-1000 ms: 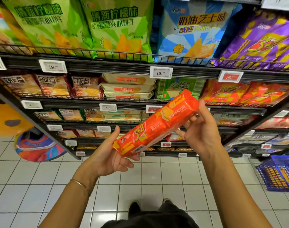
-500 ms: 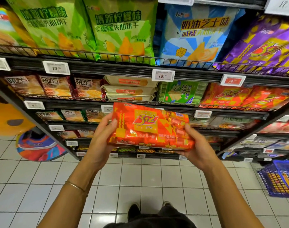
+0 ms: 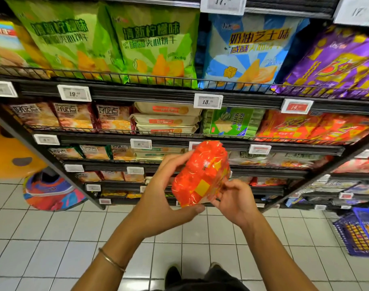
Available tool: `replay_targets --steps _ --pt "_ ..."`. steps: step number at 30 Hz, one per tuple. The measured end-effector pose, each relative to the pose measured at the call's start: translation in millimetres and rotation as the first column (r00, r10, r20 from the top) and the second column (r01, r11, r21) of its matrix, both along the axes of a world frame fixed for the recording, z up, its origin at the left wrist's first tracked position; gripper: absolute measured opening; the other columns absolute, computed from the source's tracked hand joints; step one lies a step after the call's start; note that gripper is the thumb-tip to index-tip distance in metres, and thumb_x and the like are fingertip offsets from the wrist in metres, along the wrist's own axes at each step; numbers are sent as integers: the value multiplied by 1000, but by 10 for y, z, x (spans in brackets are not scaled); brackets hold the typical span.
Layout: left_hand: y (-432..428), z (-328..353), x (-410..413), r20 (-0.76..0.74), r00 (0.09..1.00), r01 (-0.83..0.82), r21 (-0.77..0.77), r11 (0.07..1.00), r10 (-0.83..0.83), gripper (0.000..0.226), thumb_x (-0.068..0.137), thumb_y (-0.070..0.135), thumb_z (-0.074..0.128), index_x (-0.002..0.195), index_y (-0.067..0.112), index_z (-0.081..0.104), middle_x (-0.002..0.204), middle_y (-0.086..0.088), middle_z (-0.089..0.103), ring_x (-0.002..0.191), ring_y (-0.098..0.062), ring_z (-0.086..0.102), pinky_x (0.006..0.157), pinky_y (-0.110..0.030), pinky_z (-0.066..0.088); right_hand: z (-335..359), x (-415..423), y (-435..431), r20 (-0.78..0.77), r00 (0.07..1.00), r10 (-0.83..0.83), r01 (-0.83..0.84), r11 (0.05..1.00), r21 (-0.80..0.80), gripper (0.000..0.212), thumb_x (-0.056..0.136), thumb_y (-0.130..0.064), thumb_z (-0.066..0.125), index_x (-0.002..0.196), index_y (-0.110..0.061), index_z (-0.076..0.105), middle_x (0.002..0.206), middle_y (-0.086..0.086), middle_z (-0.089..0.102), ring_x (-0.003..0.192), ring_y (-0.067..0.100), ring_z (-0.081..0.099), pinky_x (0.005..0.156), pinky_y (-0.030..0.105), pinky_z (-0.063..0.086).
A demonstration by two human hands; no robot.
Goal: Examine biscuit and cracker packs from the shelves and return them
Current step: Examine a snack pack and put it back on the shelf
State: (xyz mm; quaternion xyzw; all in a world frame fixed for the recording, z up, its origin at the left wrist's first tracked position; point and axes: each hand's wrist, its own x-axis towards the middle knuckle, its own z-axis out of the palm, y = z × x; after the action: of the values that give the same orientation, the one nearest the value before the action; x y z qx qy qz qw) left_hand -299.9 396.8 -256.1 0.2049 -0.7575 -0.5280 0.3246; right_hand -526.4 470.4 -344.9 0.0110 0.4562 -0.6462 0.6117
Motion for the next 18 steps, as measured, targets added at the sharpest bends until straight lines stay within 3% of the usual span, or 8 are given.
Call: replay_targets --steps 4,6,8,11,13,15,18 --pt "-37 -59 15 -7 1000 19 -2 1000 -19 90 80 35 86 158 30 40 154 2 47 142 -27 48 98 -38 58 -64 -62 10 29 999 -27 28 999 -34 49 77 -10 53 126 -10 58 125 17 62 119 33 58 103 49 50" --pt "-148 -76 56 -28 999 33 115 993 -30 84 77 28 83 153 37 47 150 6 54 138 -20 54 95 -32 58 -81 -96 20 -3 999 -42 42 998 -41 44 76 -6 57 120 -9 61 123 17 62 118 34 57 110 53 47" --pt "-297 -80 138 -40 999 12 267 964 -1 77 71 27 83 140 49 57 139 12 64 128 -13 63 90 -27 59 -85 -139 46 -78 995 -56 51 997 -65 40 78 -4 63 117 -10 64 118 15 67 115 32 61 105 53 53" --pt "-469 -190 264 47 997 -80 339 937 68 71 68 39 90 133 45 61 129 9 71 119 -16 70 88 -30 61 -47 -203 88 -232 970 -67 37 991 -130 41 81 -2 68 121 -9 65 109 12 75 106 29 71 84 43 61" --pt "-508 -285 320 118 987 -144 363 921 108 73 63 54 95 128 46 62 125 9 73 115 -16 72 84 -35 64 -8 -218 89 -349 936 -53 1 989 -146 53 79 -1 74 130 -3 60 118 18 72 112 34 71 90 45 59" --pt "-515 -366 360 155 974 -211 371 905 163 71 53 67 95 117 54 65 120 14 73 109 -11 73 75 -28 64 59 -217 84 -463 886 -19 -47 990 -130 69 72 -2 85 134 -4 55 122 19 72 117 36 69 90 41 59" --pt "-527 -482 419 133 966 -256 432 865 220 75 49 66 97 116 52 67 119 10 75 108 -14 74 73 -28 63 139 -199 67 -564 826 -3 -61 994 -94 76 63 -8 89 131 -9 54 119 16 73 117 34 69 95 45 58"
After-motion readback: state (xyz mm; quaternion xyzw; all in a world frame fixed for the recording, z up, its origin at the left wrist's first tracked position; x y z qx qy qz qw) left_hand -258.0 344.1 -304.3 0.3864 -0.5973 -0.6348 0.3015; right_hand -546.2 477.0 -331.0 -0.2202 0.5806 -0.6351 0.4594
